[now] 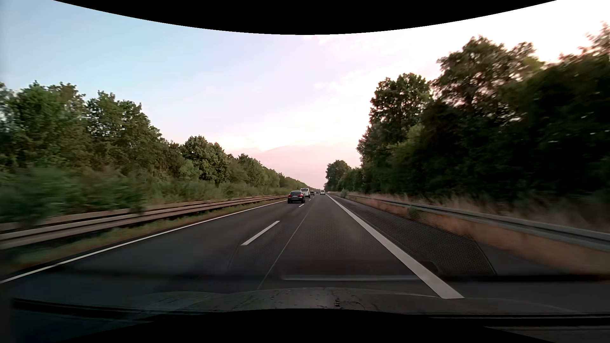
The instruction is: Follow the waypoints while adhering to traffic rules and regulations
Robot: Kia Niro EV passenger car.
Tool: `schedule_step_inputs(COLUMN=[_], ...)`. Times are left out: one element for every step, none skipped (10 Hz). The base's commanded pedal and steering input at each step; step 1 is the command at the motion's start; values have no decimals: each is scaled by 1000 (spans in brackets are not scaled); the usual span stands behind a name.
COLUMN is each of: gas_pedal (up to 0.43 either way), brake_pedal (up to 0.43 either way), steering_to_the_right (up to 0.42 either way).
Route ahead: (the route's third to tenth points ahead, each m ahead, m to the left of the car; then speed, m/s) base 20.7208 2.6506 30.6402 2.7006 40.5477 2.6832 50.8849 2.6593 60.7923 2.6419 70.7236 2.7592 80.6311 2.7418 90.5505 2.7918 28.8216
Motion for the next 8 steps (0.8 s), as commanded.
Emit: schedule_step_inputs(gas_pedal=[260,260,260,260,260,260,260,260], brake_pedal=[0,0,0,0,0,0,0,0], steering_to_the_right=[-4,-4,-4,-4,-4,-4,-4,-4])
